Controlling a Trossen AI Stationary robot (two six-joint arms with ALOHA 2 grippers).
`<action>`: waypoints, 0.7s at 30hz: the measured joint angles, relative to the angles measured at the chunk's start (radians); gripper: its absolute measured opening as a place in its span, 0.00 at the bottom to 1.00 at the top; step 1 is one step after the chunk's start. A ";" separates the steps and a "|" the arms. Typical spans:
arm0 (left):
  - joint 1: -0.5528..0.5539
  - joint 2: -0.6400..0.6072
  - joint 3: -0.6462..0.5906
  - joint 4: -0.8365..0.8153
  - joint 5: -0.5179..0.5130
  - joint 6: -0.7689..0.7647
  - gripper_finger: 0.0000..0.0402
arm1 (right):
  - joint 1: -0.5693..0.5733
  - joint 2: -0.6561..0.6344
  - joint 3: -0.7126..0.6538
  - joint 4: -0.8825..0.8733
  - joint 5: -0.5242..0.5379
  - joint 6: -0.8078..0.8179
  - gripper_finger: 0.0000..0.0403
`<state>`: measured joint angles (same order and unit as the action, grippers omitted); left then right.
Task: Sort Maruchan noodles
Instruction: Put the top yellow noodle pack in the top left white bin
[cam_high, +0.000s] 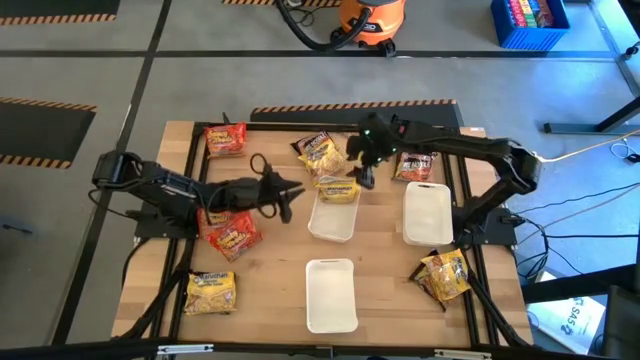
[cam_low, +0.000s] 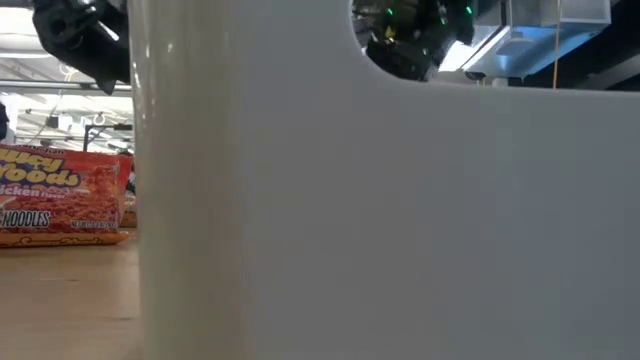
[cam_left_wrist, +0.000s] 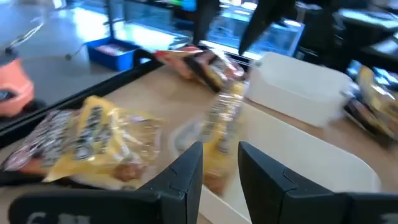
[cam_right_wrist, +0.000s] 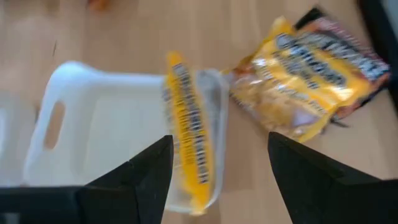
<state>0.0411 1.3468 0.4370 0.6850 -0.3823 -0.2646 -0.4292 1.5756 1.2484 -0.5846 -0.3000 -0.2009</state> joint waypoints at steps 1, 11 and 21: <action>0.026 0.000 0.000 -0.001 0.022 -0.019 0.25 | -0.022 -0.004 -0.030 0.044 -0.022 0.013 0.60; 0.311 0.000 0.066 -0.226 0.301 -0.042 0.44 | -0.128 0.000 -0.193 0.302 -0.112 0.072 0.60; 0.598 0.114 0.350 -0.563 0.527 0.035 0.60 | -0.171 0.078 -0.198 0.417 -0.122 -0.013 0.60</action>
<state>0.6388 1.4605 0.7869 0.1220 0.1448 -0.2298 -0.6000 1.6537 1.0500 -0.1680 -0.4220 -0.2136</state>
